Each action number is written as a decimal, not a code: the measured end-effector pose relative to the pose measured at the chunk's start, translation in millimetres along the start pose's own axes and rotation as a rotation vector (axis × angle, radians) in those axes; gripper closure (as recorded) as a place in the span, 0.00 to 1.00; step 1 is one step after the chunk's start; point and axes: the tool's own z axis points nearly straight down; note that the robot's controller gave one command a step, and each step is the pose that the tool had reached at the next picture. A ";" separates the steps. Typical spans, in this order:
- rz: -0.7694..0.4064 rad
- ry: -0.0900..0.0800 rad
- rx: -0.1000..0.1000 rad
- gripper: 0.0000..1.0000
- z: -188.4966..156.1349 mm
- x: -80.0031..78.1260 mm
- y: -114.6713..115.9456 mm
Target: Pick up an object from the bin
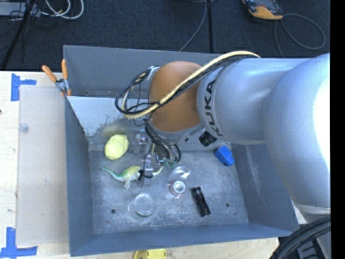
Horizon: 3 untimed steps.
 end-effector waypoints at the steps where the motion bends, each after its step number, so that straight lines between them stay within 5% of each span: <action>1: 0.003 -0.008 -0.001 0.00 -5.0 -1.8 -0.8; 3: -0.288 -0.002 0.000 0.00 63.8 -5.4 1.4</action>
Offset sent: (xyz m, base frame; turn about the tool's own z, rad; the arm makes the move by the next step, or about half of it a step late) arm -0.0010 0.0028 -0.0664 -0.3338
